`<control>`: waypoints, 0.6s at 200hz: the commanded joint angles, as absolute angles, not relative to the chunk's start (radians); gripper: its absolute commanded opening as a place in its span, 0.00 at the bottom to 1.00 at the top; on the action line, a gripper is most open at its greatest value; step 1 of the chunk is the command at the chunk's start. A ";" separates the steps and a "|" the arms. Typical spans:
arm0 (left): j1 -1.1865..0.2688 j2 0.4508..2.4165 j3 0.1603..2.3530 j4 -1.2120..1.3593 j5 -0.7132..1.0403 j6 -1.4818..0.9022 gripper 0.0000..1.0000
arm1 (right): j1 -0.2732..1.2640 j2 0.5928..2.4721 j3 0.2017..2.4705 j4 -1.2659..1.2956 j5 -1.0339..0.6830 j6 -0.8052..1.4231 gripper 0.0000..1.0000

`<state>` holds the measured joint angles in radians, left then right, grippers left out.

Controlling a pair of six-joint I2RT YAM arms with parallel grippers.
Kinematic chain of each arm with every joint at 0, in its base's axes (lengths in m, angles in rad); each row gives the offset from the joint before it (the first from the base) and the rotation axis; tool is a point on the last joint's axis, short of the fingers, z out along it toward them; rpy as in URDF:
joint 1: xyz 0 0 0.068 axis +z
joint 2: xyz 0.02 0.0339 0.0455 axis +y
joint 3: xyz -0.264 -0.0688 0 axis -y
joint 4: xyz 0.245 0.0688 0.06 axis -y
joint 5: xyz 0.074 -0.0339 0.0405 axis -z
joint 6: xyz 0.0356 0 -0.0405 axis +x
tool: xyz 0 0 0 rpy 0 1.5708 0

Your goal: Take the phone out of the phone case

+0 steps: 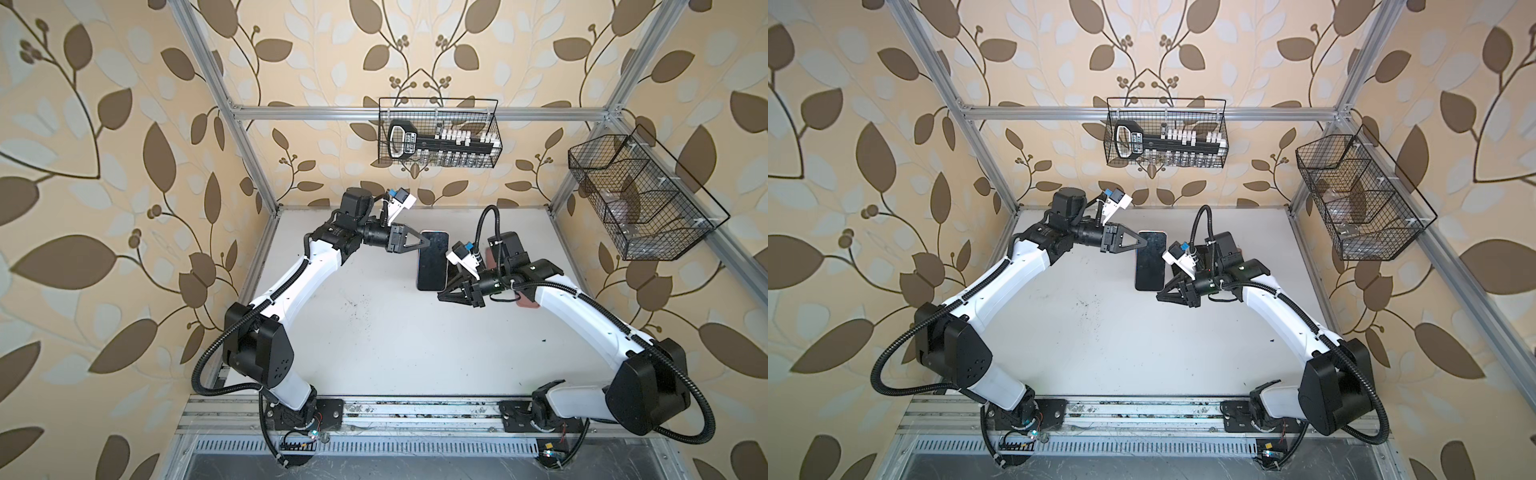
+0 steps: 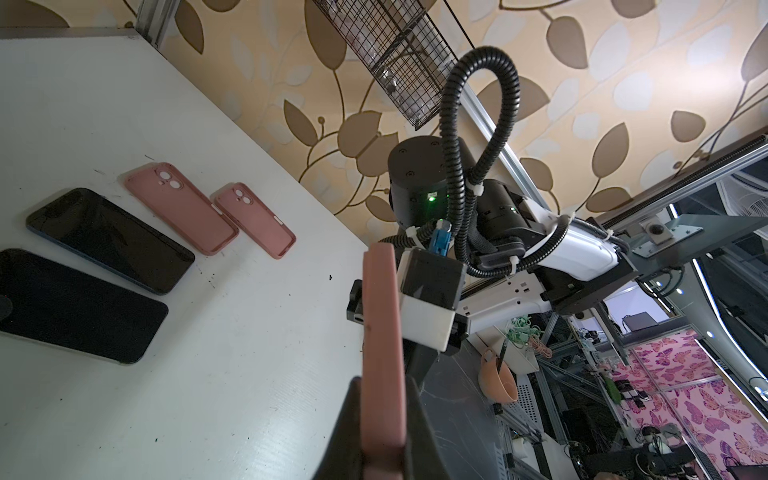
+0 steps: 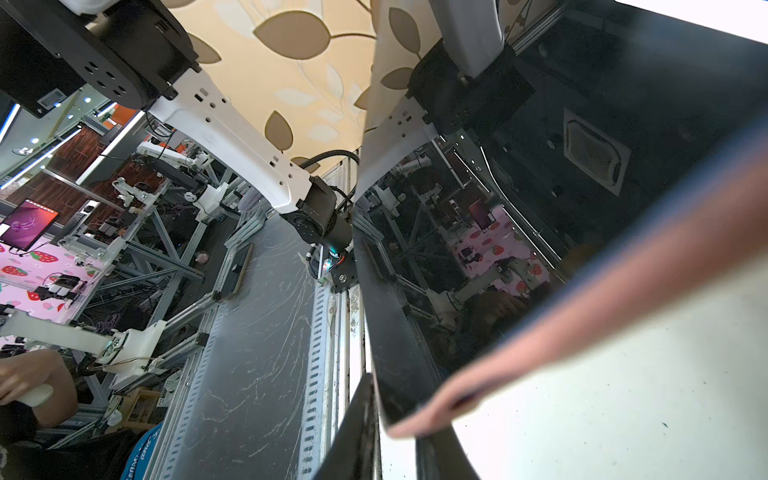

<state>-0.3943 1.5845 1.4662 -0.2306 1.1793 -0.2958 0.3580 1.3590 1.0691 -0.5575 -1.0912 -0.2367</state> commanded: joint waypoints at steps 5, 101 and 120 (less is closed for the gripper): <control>-0.414 1.542 1.474 -0.157 1.245 -0.307 0.00 | 0.353 1.374 1.099 -0.550 -1.143 -0.260 0.18; -0.431 1.539 1.462 -0.148 1.245 -0.312 0.00 | 0.351 1.373 1.106 -0.535 -1.175 -0.245 0.14; -0.434 1.531 1.452 -0.134 1.240 -0.324 0.00 | 0.354 1.372 1.107 -0.531 -1.175 -0.243 0.11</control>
<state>-0.4007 1.5845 1.4654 -0.2070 1.1793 -0.3183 0.3511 1.3628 1.0691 -0.5526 -1.1313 -0.2363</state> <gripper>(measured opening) 0.120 0.132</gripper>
